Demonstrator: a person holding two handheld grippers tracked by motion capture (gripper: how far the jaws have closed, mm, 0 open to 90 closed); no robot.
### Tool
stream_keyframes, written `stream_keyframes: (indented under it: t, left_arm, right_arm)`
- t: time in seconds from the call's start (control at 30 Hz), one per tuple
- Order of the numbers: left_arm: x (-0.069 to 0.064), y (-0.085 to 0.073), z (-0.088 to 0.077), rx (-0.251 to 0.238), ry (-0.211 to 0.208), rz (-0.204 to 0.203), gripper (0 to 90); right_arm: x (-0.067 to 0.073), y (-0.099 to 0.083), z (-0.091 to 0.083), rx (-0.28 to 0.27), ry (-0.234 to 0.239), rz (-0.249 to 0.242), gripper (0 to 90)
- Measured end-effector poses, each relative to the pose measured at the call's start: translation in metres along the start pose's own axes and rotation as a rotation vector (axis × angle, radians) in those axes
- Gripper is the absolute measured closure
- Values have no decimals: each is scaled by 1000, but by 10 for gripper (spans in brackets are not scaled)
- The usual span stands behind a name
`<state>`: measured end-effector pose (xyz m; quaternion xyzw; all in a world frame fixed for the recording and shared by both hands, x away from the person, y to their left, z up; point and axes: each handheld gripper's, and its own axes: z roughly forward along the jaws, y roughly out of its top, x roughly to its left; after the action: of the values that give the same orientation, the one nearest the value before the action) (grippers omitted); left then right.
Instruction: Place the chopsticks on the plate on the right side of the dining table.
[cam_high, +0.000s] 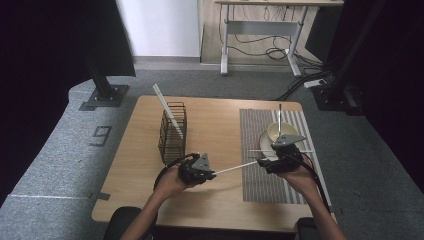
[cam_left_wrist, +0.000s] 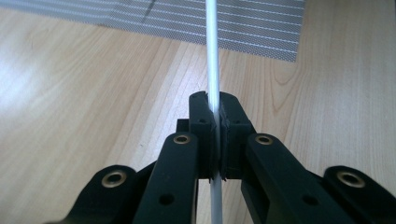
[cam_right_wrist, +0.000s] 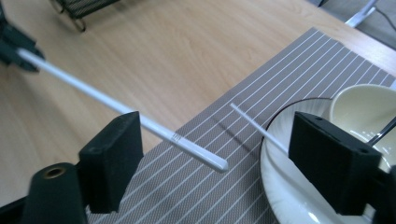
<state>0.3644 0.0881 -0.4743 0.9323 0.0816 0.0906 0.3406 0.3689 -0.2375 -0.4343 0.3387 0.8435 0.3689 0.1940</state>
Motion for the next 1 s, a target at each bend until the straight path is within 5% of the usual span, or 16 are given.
stream_keyframes:
  t: [0.53,1.0]
  left_arm:
    - [3,24,-11,99,-80,188,861]
    - [-6,38,-10,184,-114,327,861]
  right_arm:
    - [23,-17,-10,104,104,-126,138]
    - [59,-28,9,212,116,-312,447]
